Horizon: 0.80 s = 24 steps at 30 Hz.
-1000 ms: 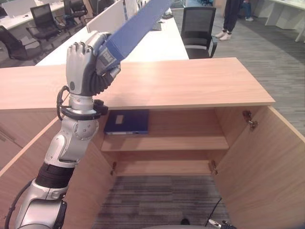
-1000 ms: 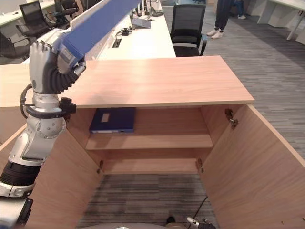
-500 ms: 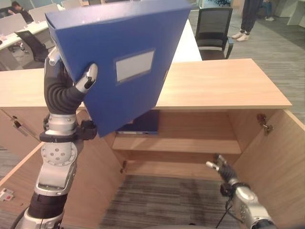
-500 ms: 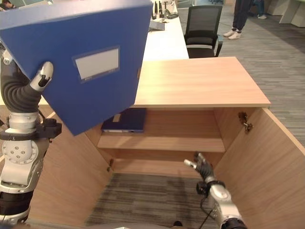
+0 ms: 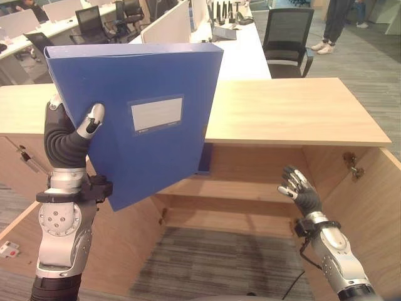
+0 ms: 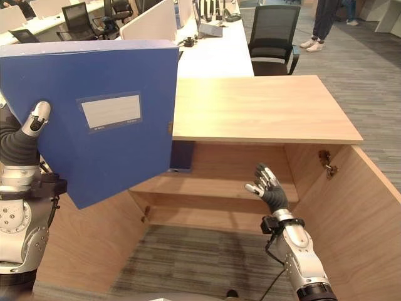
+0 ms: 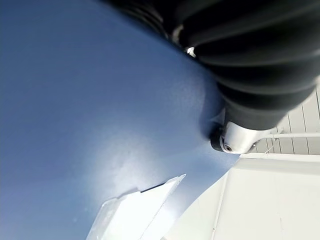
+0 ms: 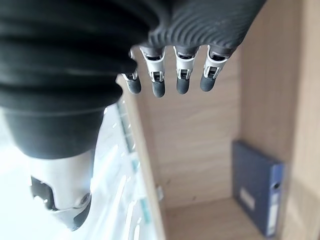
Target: Put the empty folder in the office cabinet
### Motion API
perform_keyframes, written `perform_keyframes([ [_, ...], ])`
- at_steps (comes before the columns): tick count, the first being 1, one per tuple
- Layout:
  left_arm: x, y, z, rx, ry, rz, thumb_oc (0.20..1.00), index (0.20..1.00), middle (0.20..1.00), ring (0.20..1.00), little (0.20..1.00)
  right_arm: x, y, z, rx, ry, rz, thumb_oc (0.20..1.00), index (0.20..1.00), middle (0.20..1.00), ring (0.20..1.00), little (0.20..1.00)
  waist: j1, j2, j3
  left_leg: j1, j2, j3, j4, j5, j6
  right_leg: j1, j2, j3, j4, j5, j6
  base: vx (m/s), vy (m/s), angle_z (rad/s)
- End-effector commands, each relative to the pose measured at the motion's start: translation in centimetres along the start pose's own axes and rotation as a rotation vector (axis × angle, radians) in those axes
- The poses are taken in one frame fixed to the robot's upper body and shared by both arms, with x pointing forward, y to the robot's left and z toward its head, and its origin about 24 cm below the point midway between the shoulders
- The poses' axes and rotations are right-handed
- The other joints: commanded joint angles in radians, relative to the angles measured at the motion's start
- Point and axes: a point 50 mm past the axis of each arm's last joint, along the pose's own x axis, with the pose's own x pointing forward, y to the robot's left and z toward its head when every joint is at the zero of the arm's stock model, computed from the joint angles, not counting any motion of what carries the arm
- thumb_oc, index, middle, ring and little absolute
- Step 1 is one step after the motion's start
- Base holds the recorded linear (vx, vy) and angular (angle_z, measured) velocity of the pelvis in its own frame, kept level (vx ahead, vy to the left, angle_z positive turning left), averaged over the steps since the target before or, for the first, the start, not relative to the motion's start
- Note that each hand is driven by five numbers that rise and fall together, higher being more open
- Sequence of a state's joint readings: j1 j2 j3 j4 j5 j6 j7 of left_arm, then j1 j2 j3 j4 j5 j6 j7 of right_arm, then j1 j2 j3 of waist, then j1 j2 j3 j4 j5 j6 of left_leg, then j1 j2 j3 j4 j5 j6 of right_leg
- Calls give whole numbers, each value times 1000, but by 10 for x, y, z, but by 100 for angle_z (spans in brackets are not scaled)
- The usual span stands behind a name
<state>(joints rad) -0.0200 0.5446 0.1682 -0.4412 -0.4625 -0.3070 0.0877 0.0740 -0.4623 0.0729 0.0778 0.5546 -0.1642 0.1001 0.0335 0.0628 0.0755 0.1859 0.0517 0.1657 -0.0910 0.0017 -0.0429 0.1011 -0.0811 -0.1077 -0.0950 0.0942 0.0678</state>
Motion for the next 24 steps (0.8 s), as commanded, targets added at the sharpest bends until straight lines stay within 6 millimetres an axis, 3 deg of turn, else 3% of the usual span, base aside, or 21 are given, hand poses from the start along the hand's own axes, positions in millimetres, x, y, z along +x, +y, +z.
perform_keyframes([
  [1,12,4,19,-33,-108,-17,200,200,200,200,200,16,5,39,28,-188,68,1000,1000,1000,1000,1000,-7,-45,3,-8,-15,-104,4,-53,-4,56,-47,1,49,-136,60,0,0,0],
  [6,12,-4,14,-92,-75,-77,200,200,200,200,200,18,17,52,50,-223,172,1000,1000,1000,1000,1000,-7,-49,4,-9,-16,-103,4,-52,-3,56,-48,2,50,-134,61,0,0,0],
  [11,12,-16,7,-147,-49,-130,200,200,200,200,200,21,36,54,72,-210,297,1000,1000,1000,1000,1000,-9,-53,4,-10,-16,-102,4,-50,-3,53,-49,5,51,-134,61,0,0,0],
  [24,11,-44,-2,-227,-7,-249,200,200,200,200,200,30,70,55,132,-219,424,1000,1000,1000,1000,1000,-13,-54,9,-9,-16,-96,4,-51,0,48,-49,18,51,-131,61,0,0,0],
])
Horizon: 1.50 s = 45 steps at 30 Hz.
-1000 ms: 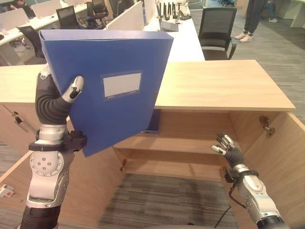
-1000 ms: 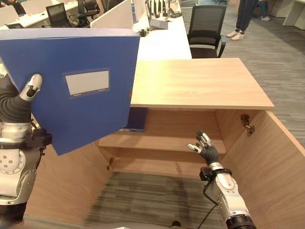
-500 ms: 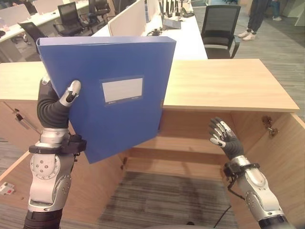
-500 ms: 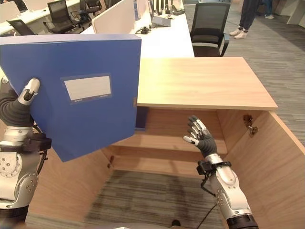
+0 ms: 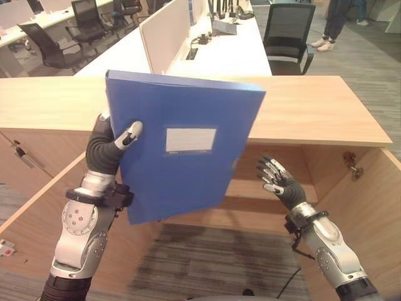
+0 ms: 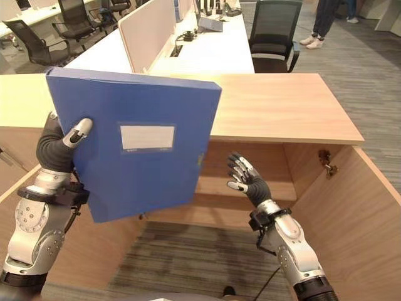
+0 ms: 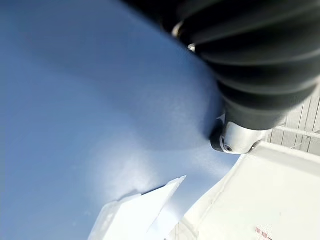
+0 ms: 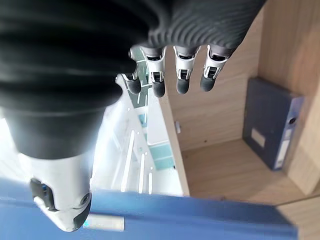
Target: Put the empty folder in the office cabinet
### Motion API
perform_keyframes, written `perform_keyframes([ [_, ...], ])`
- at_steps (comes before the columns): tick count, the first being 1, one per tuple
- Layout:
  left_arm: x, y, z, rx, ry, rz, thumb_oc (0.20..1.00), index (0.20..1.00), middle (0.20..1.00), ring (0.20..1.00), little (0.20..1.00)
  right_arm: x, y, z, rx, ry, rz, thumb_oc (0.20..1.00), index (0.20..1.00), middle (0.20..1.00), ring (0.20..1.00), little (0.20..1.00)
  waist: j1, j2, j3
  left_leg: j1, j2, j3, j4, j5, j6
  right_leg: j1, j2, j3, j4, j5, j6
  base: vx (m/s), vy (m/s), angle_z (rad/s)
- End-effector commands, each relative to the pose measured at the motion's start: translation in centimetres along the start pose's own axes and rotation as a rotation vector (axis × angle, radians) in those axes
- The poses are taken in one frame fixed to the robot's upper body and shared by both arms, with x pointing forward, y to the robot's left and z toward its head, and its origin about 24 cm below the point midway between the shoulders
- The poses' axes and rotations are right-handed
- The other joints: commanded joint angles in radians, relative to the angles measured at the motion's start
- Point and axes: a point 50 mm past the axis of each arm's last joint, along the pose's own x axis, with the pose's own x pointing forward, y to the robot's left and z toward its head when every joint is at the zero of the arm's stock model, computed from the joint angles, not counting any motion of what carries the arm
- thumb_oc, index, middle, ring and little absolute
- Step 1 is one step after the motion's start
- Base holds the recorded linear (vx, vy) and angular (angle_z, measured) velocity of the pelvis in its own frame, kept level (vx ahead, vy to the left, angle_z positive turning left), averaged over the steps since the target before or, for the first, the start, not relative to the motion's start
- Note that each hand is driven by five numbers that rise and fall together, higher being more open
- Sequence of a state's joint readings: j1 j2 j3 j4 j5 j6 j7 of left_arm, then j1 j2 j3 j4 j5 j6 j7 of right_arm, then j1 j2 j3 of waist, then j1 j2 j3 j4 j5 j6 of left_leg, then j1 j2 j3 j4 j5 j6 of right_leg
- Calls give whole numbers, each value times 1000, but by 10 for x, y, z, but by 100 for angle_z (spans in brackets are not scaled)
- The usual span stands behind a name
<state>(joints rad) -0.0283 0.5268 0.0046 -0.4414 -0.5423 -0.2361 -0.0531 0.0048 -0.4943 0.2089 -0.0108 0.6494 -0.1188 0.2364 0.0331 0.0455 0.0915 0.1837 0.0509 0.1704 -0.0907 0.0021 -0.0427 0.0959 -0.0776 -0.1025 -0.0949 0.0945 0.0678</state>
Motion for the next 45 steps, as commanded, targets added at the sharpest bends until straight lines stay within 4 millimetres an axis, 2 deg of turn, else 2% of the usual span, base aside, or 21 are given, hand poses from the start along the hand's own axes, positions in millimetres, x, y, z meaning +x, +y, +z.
perform_keyframes([
  [1,18,-8,19,-26,-135,-57,200,200,200,200,200,26,25,38,35,-197,131,1000,1000,1000,1000,1000,-12,-37,-8,-6,-16,-100,3,-52,0,53,-52,14,51,-131,62,-4,0,-4],
  [12,25,-32,5,-134,-96,-139,200,200,200,200,200,38,51,29,102,-178,215,1000,1000,1000,1000,1000,-18,-38,-5,-6,-15,-96,3,-52,2,50,-50,20,54,-132,61,0,0,0],
  [26,30,-60,-12,-299,-25,-247,200,200,200,200,200,52,79,31,166,-170,340,1000,1000,1000,1000,1000,-23,-43,2,1,-11,-91,3,-65,2,55,-46,30,53,-141,62,7,0,0],
  [27,30,-61,-12,-307,-24,-251,200,200,200,200,200,53,80,31,171,-169,349,504,504,504,504,504,-22,-43,3,2,-11,-91,3,-65,2,56,-45,31,53,-142,62,0,0,0],
  [28,30,-61,-12,-311,-23,-255,200,200,200,200,200,53,81,32,176,-171,361,200,200,200,200,200,-22,-43,4,-4,-11,-90,3,-53,2,49,-45,31,57,-133,61,-34,-4,-1],
  [41,19,-53,-17,-306,9,-244,200,200,200,200,200,43,75,27,205,-141,401,200,200,200,200,200,-15,-46,-2,5,-8,-98,3,-67,0,59,-44,25,56,-147,62,12,0,0],
  [44,11,-43,-20,-262,35,-221,200,200,200,200,200,38,62,31,89,-153,347,200,200,200,200,200,-14,-47,-4,-2,-8,-98,3,-56,1,52,-44,25,56,-138,60,0,0,0],
  [45,11,-43,-20,-262,35,-221,464,464,464,464,464,38,62,31,89,-153,347,200,200,200,200,200,-14,-47,-4,-2,-8,-98,3,-56,1,52,-44,25,56,-138,60,0,0,0],
])
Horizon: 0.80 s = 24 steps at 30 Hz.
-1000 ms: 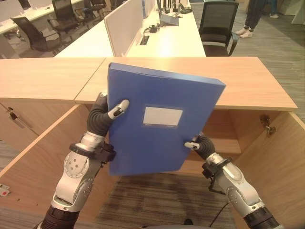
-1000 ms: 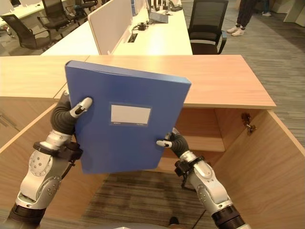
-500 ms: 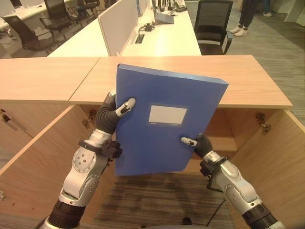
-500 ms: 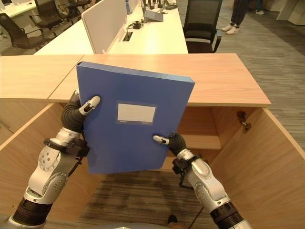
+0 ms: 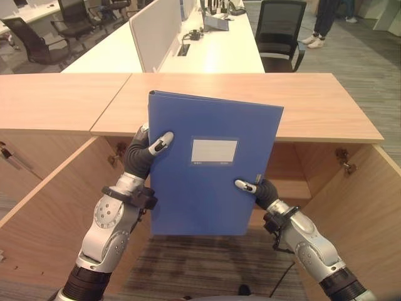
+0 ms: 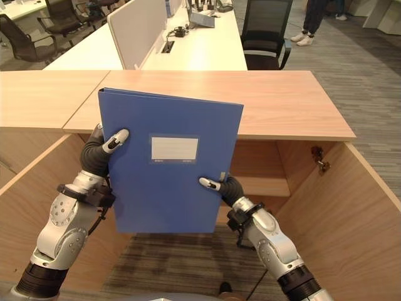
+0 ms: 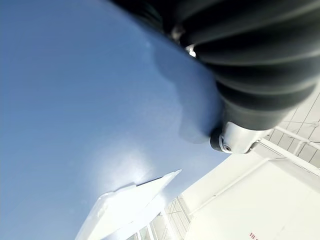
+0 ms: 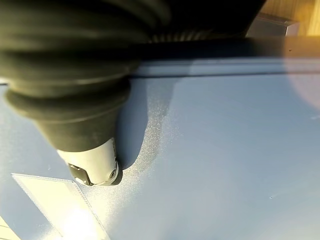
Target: Put the empty folder in the office cabinet
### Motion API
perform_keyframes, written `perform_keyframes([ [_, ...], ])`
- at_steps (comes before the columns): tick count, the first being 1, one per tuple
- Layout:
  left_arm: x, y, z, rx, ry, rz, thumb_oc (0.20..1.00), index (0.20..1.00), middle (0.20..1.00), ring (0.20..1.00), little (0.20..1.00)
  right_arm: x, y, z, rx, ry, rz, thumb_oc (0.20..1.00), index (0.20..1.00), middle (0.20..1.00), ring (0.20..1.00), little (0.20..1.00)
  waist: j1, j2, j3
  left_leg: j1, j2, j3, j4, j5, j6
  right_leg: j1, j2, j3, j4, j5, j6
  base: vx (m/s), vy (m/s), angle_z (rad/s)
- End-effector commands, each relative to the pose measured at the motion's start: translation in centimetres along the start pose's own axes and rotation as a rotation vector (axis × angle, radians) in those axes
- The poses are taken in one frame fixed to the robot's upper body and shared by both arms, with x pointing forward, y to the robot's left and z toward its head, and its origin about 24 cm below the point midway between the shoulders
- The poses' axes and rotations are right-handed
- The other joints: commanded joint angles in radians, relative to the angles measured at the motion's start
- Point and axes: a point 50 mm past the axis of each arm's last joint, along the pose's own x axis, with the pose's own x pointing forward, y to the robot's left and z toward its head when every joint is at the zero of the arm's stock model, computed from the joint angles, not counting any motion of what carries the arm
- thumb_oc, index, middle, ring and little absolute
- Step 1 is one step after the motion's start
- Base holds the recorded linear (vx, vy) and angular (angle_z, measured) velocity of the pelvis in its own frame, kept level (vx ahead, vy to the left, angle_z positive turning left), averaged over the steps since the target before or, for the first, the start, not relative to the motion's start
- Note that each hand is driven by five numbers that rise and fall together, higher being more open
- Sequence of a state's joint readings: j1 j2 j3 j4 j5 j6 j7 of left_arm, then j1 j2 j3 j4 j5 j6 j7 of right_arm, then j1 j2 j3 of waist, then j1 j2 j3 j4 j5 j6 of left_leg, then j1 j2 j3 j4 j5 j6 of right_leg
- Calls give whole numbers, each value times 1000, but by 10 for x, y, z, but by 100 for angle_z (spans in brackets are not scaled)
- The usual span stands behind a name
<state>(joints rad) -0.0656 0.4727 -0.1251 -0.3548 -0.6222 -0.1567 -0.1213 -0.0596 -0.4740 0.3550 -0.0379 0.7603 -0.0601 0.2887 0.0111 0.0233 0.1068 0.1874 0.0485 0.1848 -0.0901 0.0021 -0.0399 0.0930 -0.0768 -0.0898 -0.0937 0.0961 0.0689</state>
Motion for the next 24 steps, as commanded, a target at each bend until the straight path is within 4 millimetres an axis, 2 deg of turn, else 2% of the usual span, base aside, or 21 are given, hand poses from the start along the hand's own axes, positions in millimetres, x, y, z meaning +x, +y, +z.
perform_keyframes([
  [1,5,-14,10,-28,-75,-128,1000,1000,1000,1000,1000,18,12,40,-219,-162,96,200,200,200,200,200,7,-23,-21,-6,-5,-113,3,-57,-2,56,-44,11,53,-140,60,0,0,0],
  [2,5,-14,10,-28,-75,-128,1000,1000,1000,1000,1000,18,12,40,-220,-162,95,200,200,200,200,200,7,-23,-21,-5,-5,-113,3,-58,-2,56,-44,11,53,-140,60,0,0,0],
  [6,-15,2,-7,-32,64,-117,1000,1000,1000,1000,1000,-1,-14,49,-525,-147,-96,200,200,200,200,200,1,-13,-19,-4,-4,-115,3,-59,0,58,-42,12,52,-141,59,0,0,0],
  [12,-42,14,-19,-109,180,-136,1000,1000,1000,1000,1000,-19,-26,43,-741,-82,-194,200,200,200,200,200,-2,-5,-14,-5,-3,-116,3,-57,0,58,-39,13,45,-140,59,0,0,0],
  [17,-59,18,-31,-206,272,-163,1000,1000,1000,1000,1000,-25,-30,26,-752,-7,-205,200,200,200,200,200,-1,-2,-12,-8,-1,-115,3,-53,-2,57,-37,13,40,-136,59,0,0,0],
  [20,-85,25,-49,-267,411,-140,1000,1000,1000,1000,1000,-31,-31,14,-790,61,-184,200,200,200,200,200,3,0,-5,-5,0,-118,3,-61,-4,65,-36,10,33,-143,60,11,-7,0],
  [22,-91,26,-54,-276,444,-137,1000,1000,1000,1000,1000,-32,-32,12,-786,73,-183,200,200,200,200,200,4,0,-3,-12,0,-118,3,-48,-4,57,-36,10,36,-133,59,-22,-4,0],
  [24,-111,28,-70,-323,540,-97,1000,1000,1000,1000,1000,-36,-35,1,-769,127,-182,200,200,200,200,200,8,3,0,-8,1,-122,3,-57,-5,63,-34,8,34,-143,60,34,-9,2],
])
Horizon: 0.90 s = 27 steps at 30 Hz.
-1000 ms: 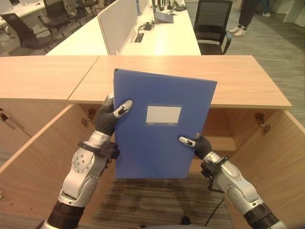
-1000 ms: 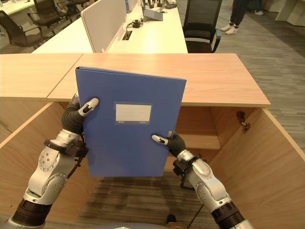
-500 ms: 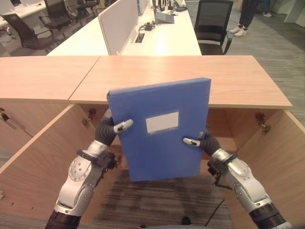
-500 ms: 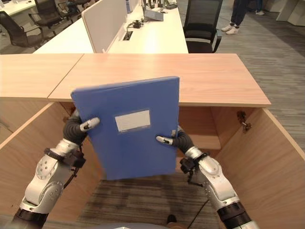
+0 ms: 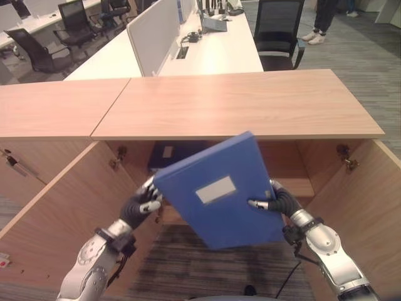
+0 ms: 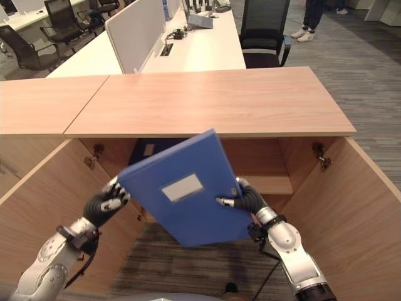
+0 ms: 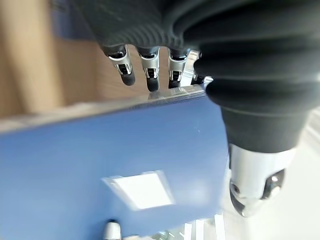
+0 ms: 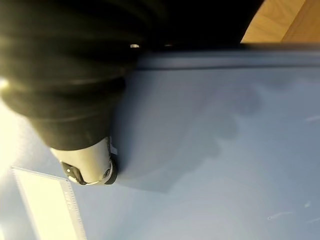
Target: Put the empty folder in the office cabinet
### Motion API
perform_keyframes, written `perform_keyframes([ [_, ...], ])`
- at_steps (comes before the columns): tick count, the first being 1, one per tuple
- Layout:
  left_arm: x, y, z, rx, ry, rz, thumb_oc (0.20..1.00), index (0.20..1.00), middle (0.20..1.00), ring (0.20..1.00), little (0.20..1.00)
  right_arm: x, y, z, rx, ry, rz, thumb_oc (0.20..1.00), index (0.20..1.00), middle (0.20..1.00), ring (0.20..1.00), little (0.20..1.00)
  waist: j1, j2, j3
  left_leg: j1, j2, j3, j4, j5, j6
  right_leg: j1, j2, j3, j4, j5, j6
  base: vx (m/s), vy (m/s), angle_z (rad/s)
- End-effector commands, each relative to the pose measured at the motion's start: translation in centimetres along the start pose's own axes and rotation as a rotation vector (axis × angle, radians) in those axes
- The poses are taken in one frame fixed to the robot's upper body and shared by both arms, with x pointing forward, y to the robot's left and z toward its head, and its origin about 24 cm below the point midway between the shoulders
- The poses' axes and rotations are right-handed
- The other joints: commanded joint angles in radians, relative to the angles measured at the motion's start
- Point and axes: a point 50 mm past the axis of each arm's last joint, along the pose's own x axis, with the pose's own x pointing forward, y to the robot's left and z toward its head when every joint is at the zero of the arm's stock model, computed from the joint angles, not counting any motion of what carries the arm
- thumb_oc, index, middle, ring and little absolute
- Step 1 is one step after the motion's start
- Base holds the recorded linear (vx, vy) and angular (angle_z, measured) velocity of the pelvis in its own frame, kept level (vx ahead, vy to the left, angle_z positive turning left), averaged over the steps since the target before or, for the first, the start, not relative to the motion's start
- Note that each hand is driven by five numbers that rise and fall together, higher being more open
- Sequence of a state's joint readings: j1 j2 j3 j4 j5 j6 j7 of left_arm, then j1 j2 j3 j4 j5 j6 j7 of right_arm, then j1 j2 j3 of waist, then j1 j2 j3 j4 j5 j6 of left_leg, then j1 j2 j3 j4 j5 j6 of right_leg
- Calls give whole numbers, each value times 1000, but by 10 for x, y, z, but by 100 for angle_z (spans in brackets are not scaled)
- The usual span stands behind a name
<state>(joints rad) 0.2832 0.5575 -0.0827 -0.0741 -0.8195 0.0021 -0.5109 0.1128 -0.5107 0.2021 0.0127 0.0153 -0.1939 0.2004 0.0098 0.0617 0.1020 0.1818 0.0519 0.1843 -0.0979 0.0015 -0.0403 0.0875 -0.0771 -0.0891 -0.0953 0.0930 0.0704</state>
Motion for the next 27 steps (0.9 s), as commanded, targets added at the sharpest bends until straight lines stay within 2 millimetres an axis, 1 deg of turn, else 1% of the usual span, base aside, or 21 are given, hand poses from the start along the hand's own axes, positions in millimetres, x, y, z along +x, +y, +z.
perform_keyframes([
  [1,3,-1,4,12,4,-90,1000,1000,1000,1000,1000,12,-9,10,-30,-67,-27,200,200,200,200,200,10,-35,7,-4,-2,-123,11,-55,-5,67,-33,6,38,-141,59,-10,-9,3],
  [7,-15,21,-49,2,232,60,1000,1000,1000,1000,1000,10,2,-18,81,59,-16,200,200,200,200,200,14,-32,14,-11,-1,-131,11,-49,-7,59,-30,1,48,-146,57,-6,-8,2],
  [8,-17,23,-54,2,257,73,1000,1000,1000,1000,1000,11,2,-20,93,67,-18,200,200,200,200,200,15,-31,14,-12,-1,-131,11,-49,-7,59,-30,1,50,-146,56,0,0,0],
  [9,-17,23,-54,3,257,73,1000,1000,1000,1000,1000,11,2,-20,93,67,-18,200,200,200,200,200,15,-31,14,-12,-1,-131,11,-49,-7,59,-30,1,50,-147,56,0,0,0],
  [12,-26,30,-79,12,361,143,1000,1000,1000,1000,1000,11,7,-31,166,113,-29,200,200,200,200,200,16,-29,16,-13,0,-135,11,-47,-8,55,-28,0,57,-150,54,0,0,0],
  [15,-35,35,-101,37,459,217,1000,1000,1000,1000,1000,13,17,-43,319,160,-49,200,200,200,200,200,16,-27,16,-11,3,-136,11,-46,-9,52,-25,-2,66,-156,51,-4,-22,0],
  [17,-37,37,-118,40,532,264,1000,1000,1000,1000,1000,16,28,-51,484,186,-53,200,200,200,200,200,16,-26,16,-12,4,-136,11,-44,-11,49,-23,-3,71,-159,49,3,-36,0],
  [18,-41,38,-129,62,580,296,1000,1000,1000,1000,1000,17,35,-53,596,189,-67,200,200,200,200,200,16,-24,14,-11,6,-138,11,-44,-13,48,-21,-3,76,-163,47,19,-38,2],
  [19,-43,36,-135,71,607,309,1000,1000,1000,1000,1000,18,36,-54,665,185,-89,200,200,200,200,200,16,-22,13,-10,7,-139,11,-44,-14,48,-20,-5,78,-165,45,32,-54,9],
  [20,-50,34,-148,62,669,335,1000,1000,1000,1000,1000,23,37,-53,799,160,-136,200,200,200,200,200,16,-20,11,-8,9,-139,11,-43,-17,50,-18,-7,78,-167,43,31,-49,9],
  [22,-54,32,-158,56,712,365,1000,1000,1000,1000,1000,30,37,-51,935,124,-198,200,200,200,200,200,18,-18,10,-7,13,-138,11,-41,-21,52,-14,-7,76,-170,40,29,-53,7],
  [24,-57,31,-164,56,740,387,1000,1000,1000,1000,1000,35,33,-48,1010,93,-239,200,200,200,200,200,21,-18,9,-6,16,-138,11,-41,-25,54,-10,-9,74,-172,37,24,-41,4],
  [25,-57,31,-164,56,740,387,1000,1000,1000,1000,1000,35,33,-48,1010,93,-240,200,200,200,200,200,21,-17,9,-6,16,-138,11,-41,-25,54,-10,-9,74,-172,37,26,-40,1],
  [26,-60,30,-168,52,762,396,1000,1000,1000,1000,1000,38,29,-46,1035,70,-259,200,200,200,200,200,23,-17,8,-6,18,-137,11,-40,-27,55,-9,-11,71,-173,36,45,-68,2],
  [27,-68,29,-176,42,809,426,1000,1000,1000,1000,1000,43,20,-41,1100,17,-325,200,200,200,200,200,27,-16,4,-7,22,-140,11,-38,-31,58,-4,-16,68,-176,34,62,-92,4],
])
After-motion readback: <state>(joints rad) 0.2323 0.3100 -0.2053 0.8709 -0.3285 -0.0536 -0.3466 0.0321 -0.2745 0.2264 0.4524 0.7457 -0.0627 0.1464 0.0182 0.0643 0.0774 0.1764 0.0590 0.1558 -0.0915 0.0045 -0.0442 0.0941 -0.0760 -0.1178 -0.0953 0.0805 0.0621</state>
